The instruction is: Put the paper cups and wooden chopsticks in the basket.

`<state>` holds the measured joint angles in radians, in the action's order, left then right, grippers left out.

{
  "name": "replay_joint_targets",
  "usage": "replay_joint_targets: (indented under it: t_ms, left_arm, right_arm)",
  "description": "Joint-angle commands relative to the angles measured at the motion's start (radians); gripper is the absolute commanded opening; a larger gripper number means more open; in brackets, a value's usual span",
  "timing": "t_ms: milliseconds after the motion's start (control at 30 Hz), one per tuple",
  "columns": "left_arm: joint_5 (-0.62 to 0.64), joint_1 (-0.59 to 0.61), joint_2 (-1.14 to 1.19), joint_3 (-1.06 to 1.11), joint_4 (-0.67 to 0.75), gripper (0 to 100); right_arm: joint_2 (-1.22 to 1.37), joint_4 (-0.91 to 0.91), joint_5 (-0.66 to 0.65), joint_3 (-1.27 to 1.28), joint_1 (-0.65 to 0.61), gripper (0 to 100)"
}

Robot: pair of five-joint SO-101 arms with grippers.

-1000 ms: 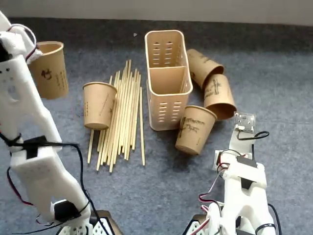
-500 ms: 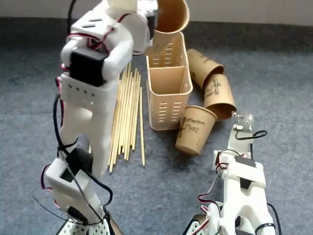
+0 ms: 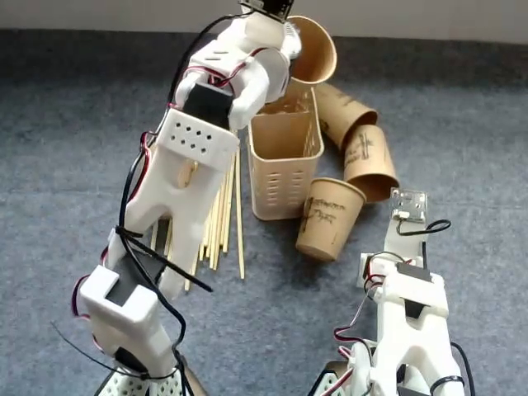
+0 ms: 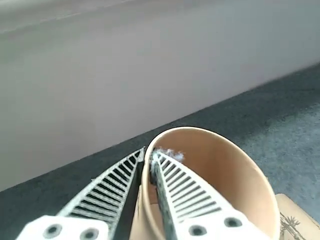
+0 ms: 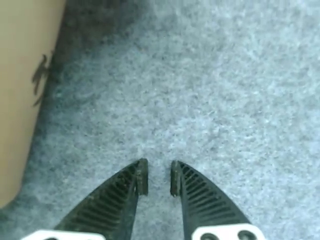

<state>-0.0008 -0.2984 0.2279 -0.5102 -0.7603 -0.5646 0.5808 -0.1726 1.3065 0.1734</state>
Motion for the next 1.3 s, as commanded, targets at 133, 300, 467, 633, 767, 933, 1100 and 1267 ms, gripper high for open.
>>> replay_joint_targets:
  t_ms: [133,300,467,633,767,933,1100,1267]
  left_arm:
    - [-0.006,0.087,0.064,0.012,0.071,1]
    - [-0.005,0.084,0.088,0.004,0.035,1]
    - [-0.005,0.067,0.059,-0.074,-0.155,1]
    - [-0.009,0.07,0.036,-0.096,-0.265,1]
    - [-0.011,0.101,0.025,-0.097,-0.267,8]
    - [-0.008,0.125,-0.03,-0.108,-0.288,29]
    - [-0.008,0.17,-0.163,-0.108,-0.259,29]
    - [-0.006,0.414,-0.315,-0.102,-0.367,29]
  right_arm:
    - [0.008,-0.027,0.003,-0.004,-0.024,8.8]
    - [0.01,-0.027,0.003,-0.004,-0.025,8.8]
    - [0.013,-0.027,0.003,-0.005,-0.025,8.8]
    - [0.013,-0.027,0.003,-0.005,-0.025,8.8]
    - [0.013,-0.027,0.003,-0.004,-0.025,8.8]
    - [0.013,-0.027,0.003,-0.004,-0.025,8.8]
    - [0.015,-0.027,0.003,-0.004,-0.025,8.8]
    - [0.015,-0.027,0.003,-0.004,-0.025,8.8]
